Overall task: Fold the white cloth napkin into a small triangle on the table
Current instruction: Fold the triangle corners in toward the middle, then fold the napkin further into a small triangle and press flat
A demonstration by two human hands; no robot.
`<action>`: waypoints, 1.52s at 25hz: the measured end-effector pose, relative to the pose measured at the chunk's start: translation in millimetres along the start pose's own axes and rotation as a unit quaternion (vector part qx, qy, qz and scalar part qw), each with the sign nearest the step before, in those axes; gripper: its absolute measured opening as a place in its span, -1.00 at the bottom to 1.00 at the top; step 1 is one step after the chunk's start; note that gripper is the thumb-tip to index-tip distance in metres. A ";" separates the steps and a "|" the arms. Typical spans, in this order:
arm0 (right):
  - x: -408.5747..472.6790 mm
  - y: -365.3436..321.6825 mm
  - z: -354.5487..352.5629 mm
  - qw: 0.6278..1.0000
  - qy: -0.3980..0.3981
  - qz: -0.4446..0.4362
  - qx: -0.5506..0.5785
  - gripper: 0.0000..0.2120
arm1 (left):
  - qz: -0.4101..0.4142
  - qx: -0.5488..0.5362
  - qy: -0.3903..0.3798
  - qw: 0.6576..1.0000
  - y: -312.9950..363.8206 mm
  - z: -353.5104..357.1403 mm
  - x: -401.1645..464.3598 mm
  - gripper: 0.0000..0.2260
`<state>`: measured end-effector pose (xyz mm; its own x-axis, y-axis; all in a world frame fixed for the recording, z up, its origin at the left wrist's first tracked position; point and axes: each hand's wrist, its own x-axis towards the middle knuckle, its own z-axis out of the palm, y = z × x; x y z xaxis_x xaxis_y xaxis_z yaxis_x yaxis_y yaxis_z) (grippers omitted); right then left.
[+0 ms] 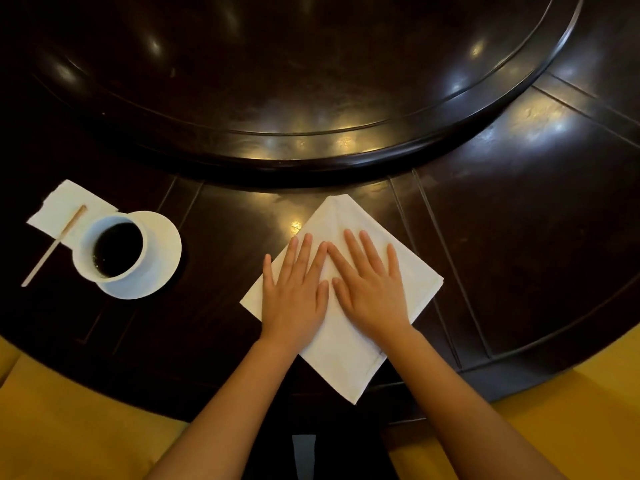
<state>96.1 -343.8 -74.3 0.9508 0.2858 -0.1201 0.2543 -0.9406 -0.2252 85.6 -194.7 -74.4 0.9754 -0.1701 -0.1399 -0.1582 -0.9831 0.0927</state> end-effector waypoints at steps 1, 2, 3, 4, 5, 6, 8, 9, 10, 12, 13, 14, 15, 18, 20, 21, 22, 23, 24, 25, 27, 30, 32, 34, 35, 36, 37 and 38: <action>-0.6 9.7 -1.1 1.000 -0.001 0.002 -0.013 -0.44 | 0.001 -0.004 0.002 1.000 -6.8 1.6 -0.2 -0.45; -1.9 19.2 -4.1 1.000 -0.001 0.021 -0.021 -0.41 | -0.003 -0.009 0.004 1.000 -13.4 1.6 -0.5 -0.43; -3.1 28.0 -8.0 0.998 0.001 0.057 -0.026 -0.37 | -0.012 -0.013 0.006 1.000 -18.8 0.6 -0.7 -0.40; -4.1 35.3 -12.1 0.994 0.004 0.101 -0.033 -0.34 | -0.023 -0.015 0.007 1.000 -22.1 -0.6 -1.0 -0.38; -4.3 40.4 -15.8 0.989 0.005 0.140 -0.040 -0.31 | -0.031 -0.015 0.008 0.999 -23.6 -1.7 -1.2 -0.36; -2.8 42.9 -19.1 0.986 0.003 0.162 -0.045 -0.28 | -0.035 -0.014 0.010 0.999 -23.5 -2.5 -1.2 -0.35; 6.9 42.5 -25.2 0.992 0.012 0.114 -0.049 -0.30 | -0.033 -0.009 0.010 0.999 -22.1 -2.9 -1.2 -0.33; 15.4 41.3 -27.4 0.998 0.015 0.041 -0.050 -0.33 | -0.030 -0.007 0.010 0.999 -22.0 -2.7 -1.3 -0.32; 26.1 40.2 -28.5 0.997 0.005 -0.050 -0.053 -0.37 | -0.027 -0.004 0.010 1.000 -22.5 -2.6 -1.4 -0.32; 50.2 42.4 -31.2 0.975 -0.043 -0.207 -0.064 -0.42 | -0.012 0.003 0.012 1.000 -23.4 -3.4 -1.2 -0.31; 60.7 44.7 -32.2 0.964 -0.065 -0.247 -0.072 -0.42 | 0.005 0.006 0.012 1.000 -23.7 -3.9 -1.8 -0.31; 68.9 47.8 -32.5 0.958 -0.079 -0.263 -0.082 -0.42 | 0.032 0.004 0.011 0.999 -23.6 -4.0 -2.9 -0.32; 74.3 50.9 -32.2 0.957 -0.085 -0.264 -0.090 -0.41 | 0.067 -0.002 0.009 0.998 -22.9 -3.8 -4.9 -0.32; 78.6 51.3 -31.3 0.963 -0.076 -0.242 -0.090 -0.41 | 0.196 -0.017 -0.008 0.980 -18.9 -3.0 -14.6 -0.32; 78.1 47.2 -30.8 0.968 -0.070 -0.226 -0.088 -0.40 | 0.270 -0.009 -0.028 0.962 -15.5 -2.1 -24.9 -0.32; 78.2 45.8 -30.7 0.969 -0.069 -0.219 -0.086 -0.40 | 0.297 -0.002 -0.038 0.954 -14.1 -2.5 -29.8 -0.32; 78.5 45.5 -30.7 0.971 -0.069 -0.214 -0.084 -0.40 | 0.320 0.004 -0.046 0.946 -13.4 -3.3 -34.4 -0.33; 78.6 45.7 -30.8 0.972 -0.070 -0.211 -0.083 -0.40 | 0.339 0.005 -0.054 0.939 -13.2 -4.2 -39.0 -0.33; 79.2 46.6 -30.8 0.972 -0.071 -0.210 -0.083 -0.40 | 0.359 0.005 -0.062 0.931 -13.2 -5.3 -43.2 -0.33; 79.3 47.3 -30.6 0.971 -0.073 -0.211 -0.082 -0.40 | 0.378 0.005 -0.068 0.923 -13.2 -6.0 -47.2 -0.33; 79.9 45.9 -30.5 0.971 -0.071 -0.213 -0.081 -0.39 | 0.412 0.013 -0.080 0.907 -12.9 -7.6 -52.5 -0.32; 69.6 44.7 -39.5 0.975 -0.048 -0.205 -0.066 -0.36 | 0.422 0.008 -0.083 0.903 -13.9 -11.0 -57.9 -0.32; 41.2 49.5 -50.1 0.975 -0.027 -0.220 -0.019 -0.36 | 0.378 -0.051 -0.069 0.922 -21.6 -15.2 -59.6 -0.37; 0.1 56.4 -58.4 0.964 -0.025 -0.262 0.031 -0.41 | 0.316 -0.103 -0.044 0.942 -33.3 -17.7 -60.1 -0.46; -20.1 58.9 -59.9 0.958 -0.038 -0.283 0.038 -0.44 | 0.299 -0.112 -0.032 0.947 -37.6 -17.6 -59.4 -0.50; -36.8 60.5 -58.8 0.951 -0.056 -0.301 0.033 -0.47 | 0.296 -0.112 -0.021 0.949 -40.2 -17.8 -58.2 -0.53; -48.3 62.1 -55.6 0.946 -0.075 -0.316 0.022 -0.49 | 0.301 -0.108 -0.013 0.948 -40.9 -18.2 -55.9 -0.55; -54.8 63.3 -51.8 0.941 -0.087 -0.326 0.010 -0.50 | 0.311 -0.103 -0.006 0.945 -39.9 -19.0 -53.3 -0.57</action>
<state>69.3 -428.5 -31.9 0.5492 0.8288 -0.1069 0.7691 -0.5513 -0.3234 42.8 -145.1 -51.9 0.7022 -0.7120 -0.0065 -0.6654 -0.6595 0.3497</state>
